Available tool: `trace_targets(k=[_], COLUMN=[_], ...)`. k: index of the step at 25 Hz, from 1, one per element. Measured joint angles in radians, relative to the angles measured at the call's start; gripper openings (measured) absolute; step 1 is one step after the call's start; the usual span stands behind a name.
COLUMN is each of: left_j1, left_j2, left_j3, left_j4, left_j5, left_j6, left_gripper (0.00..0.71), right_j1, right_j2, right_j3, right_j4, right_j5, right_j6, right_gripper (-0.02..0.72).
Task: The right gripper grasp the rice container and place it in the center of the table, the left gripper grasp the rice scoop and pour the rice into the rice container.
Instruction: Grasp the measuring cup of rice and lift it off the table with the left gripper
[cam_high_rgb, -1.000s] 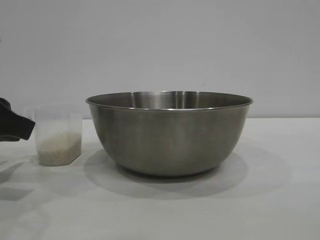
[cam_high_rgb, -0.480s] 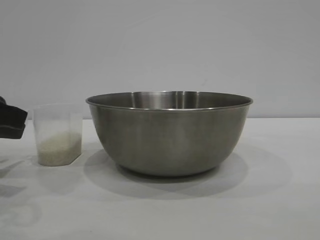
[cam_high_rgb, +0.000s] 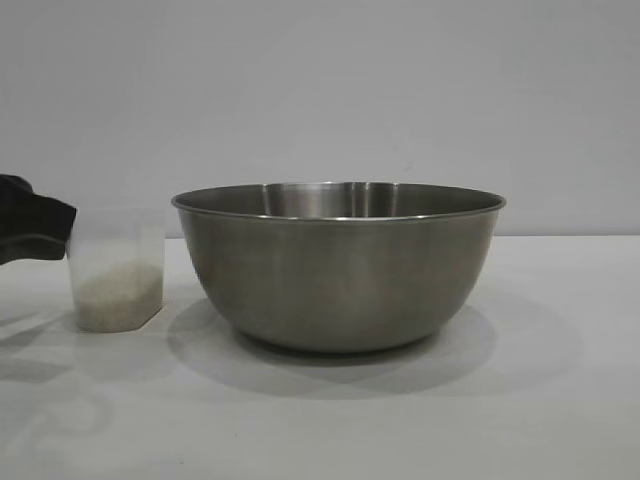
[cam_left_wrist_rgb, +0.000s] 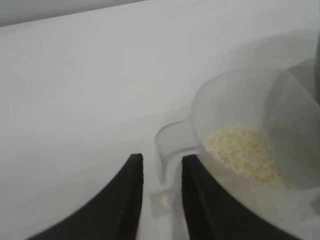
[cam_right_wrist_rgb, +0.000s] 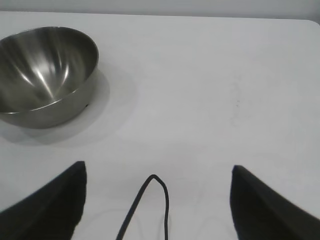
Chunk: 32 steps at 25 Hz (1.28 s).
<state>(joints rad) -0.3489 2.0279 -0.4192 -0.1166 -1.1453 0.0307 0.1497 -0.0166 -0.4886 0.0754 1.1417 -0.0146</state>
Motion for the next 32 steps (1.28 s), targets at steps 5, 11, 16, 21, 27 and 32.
trace_targets(k=[5,11,16,21,27,32], left_j1=[0.000,0.000,0.000,0.000,0.000,0.000], left_j2=[0.019,0.025,0.025,-0.022,-0.173,-0.274], left_j3=[-0.042,-0.063,-0.067,-0.069,-0.073,-0.127], left_j4=[0.004,0.034,0.057,0.015,-0.026,0.107], left_j5=[0.000,0.000,0.000,0.012,0.014,0.014], left_j6=[0.000,0.005,0.013,0.123,0.265,0.379], left_gripper=[0.146,0.034,0.000,0.000,0.000,0.000], right_j1=[0.000,0.000,0.000,0.000,0.000,0.000], right_j2=[0.000,0.000,0.000,0.000,0.000,0.000], right_j3=[0.000,0.000,0.000,0.000,0.000,0.000], right_j4=[0.000,0.000,0.000,0.000,0.000,0.000], right_j5=[0.000,0.000,0.000,0.000,0.000,0.000], right_j6=[0.000,0.000,0.000,0.000,0.000,0.000], right_gripper=[0.510,0.510,0.510,0.510,0.510,0.510])
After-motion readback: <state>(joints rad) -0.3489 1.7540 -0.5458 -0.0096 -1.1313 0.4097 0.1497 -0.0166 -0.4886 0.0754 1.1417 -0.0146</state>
